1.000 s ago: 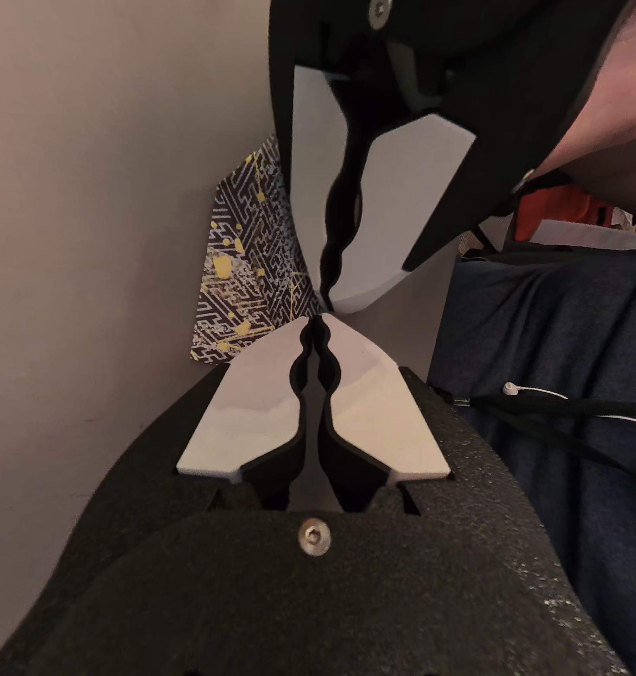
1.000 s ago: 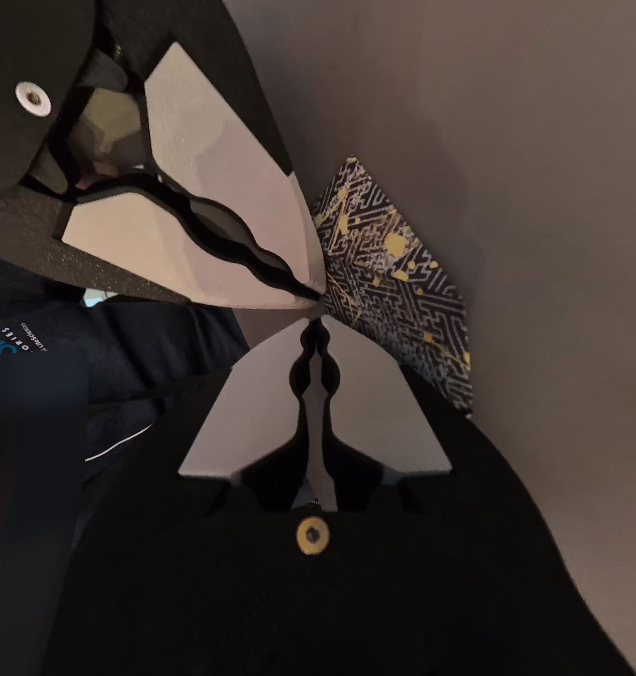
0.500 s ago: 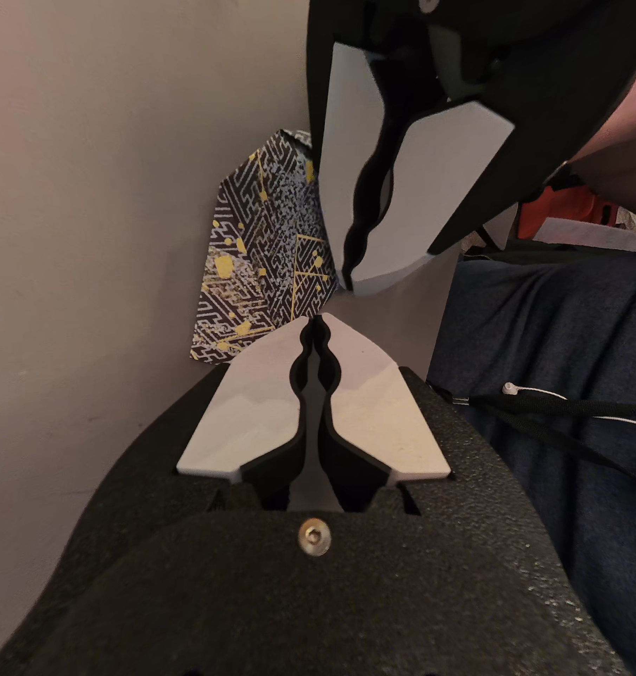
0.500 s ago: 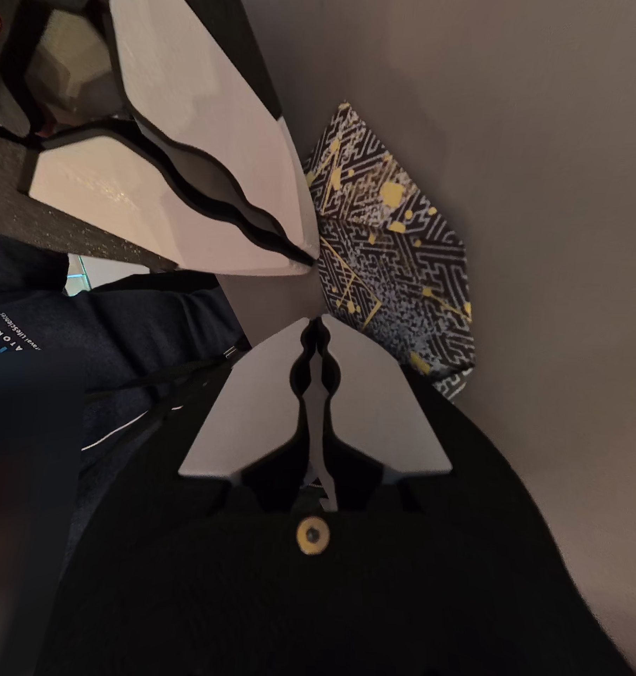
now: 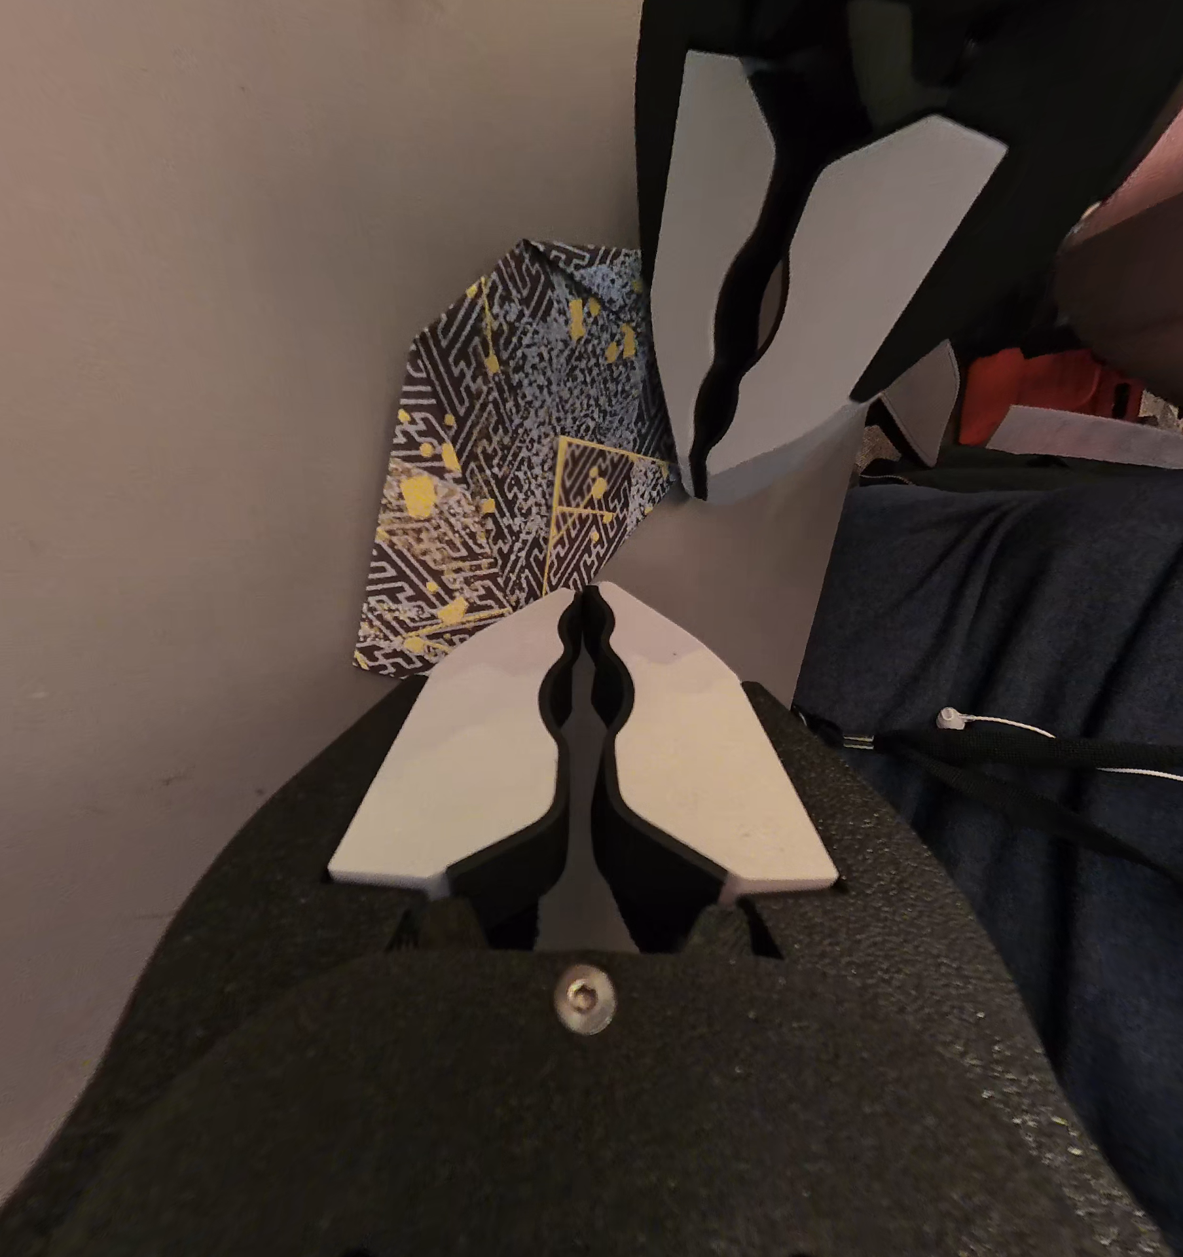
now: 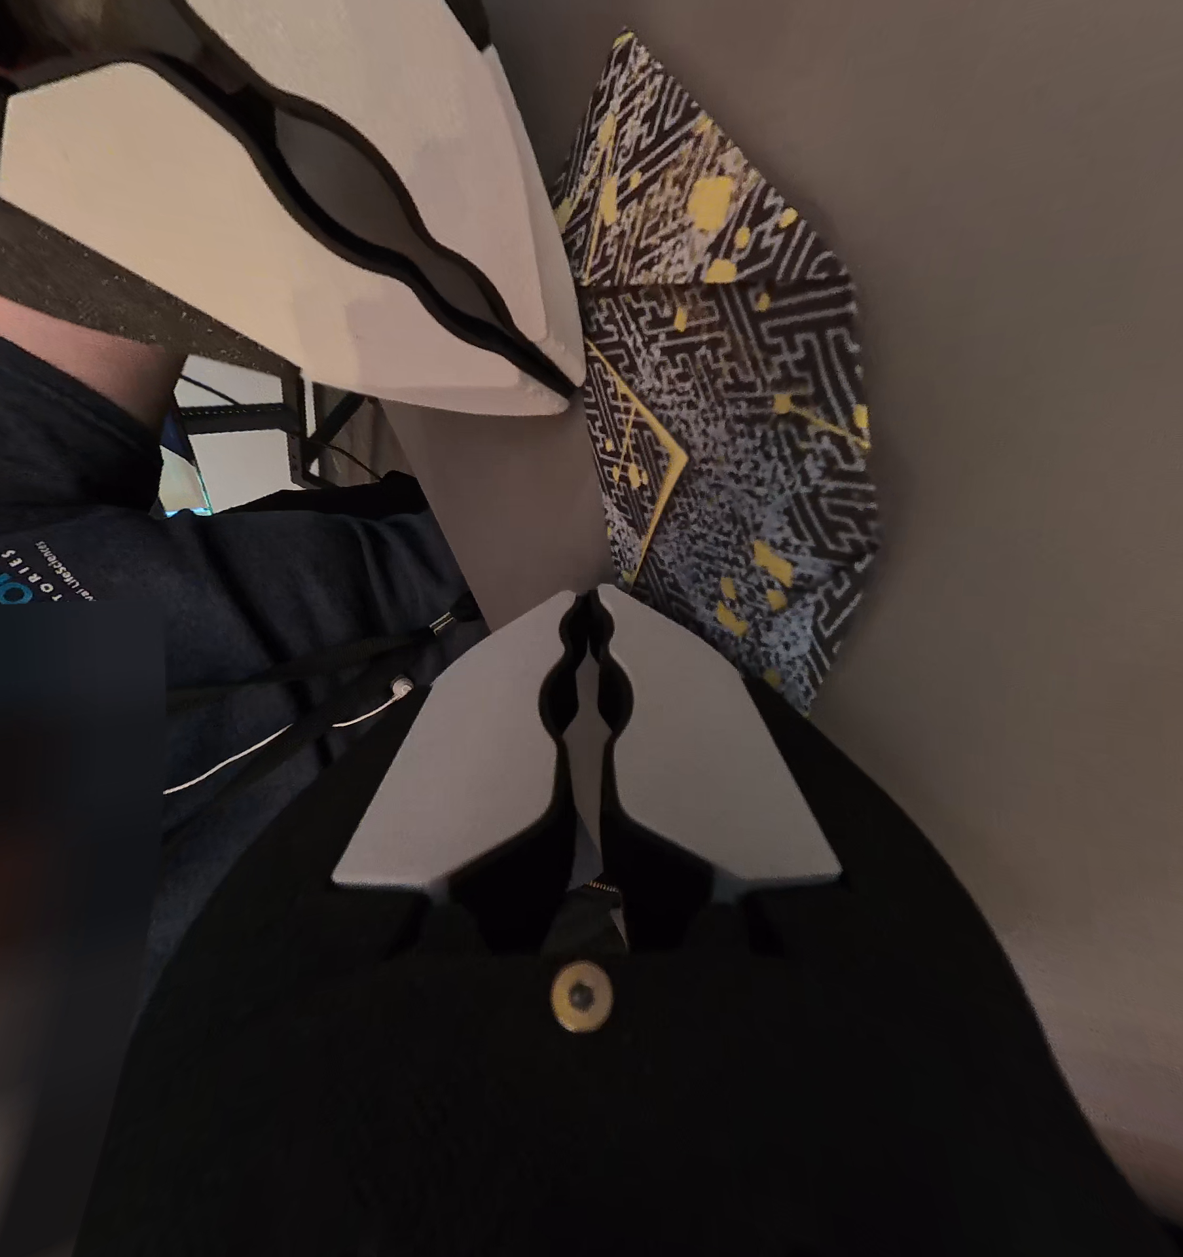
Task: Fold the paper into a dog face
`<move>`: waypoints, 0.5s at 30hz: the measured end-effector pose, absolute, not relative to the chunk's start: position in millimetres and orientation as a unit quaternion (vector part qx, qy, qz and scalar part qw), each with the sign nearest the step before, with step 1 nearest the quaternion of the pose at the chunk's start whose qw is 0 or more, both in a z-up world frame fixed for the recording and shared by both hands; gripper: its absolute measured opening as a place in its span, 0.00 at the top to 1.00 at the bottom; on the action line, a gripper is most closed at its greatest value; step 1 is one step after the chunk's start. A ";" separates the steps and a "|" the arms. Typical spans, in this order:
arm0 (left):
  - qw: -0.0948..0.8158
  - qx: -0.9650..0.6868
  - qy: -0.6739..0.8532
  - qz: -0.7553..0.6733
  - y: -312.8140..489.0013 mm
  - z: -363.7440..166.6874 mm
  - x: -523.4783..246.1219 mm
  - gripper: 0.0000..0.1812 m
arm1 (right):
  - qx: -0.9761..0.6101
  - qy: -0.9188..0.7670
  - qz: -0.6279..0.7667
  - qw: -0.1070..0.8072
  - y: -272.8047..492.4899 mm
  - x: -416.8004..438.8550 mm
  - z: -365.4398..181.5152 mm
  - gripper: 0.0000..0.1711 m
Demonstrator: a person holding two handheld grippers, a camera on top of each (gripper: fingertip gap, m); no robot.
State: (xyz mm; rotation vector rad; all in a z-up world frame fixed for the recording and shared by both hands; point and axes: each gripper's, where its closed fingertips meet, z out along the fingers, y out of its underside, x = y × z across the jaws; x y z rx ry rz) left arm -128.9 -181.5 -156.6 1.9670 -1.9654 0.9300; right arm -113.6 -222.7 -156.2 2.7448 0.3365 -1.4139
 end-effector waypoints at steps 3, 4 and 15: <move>0.106 0.668 -0.663 0.322 -181.7 -156.3 -128.7 1.00 | 0.880 0.106 -0.463 0.013 -222.9 -113.4 -155.8 0.99; 0.106 0.668 -0.661 0.324 -181.8 -156.3 -128.7 1.00 | 0.879 0.108 -0.463 0.014 -224.0 -113.2 -155.9 0.99; 0.113 0.666 -0.649 0.351 -182.4 -155.1 -128.3 1.00 | 0.860 0.081 -0.496 -0.086 -190.9 -116.7 -141.0 0.99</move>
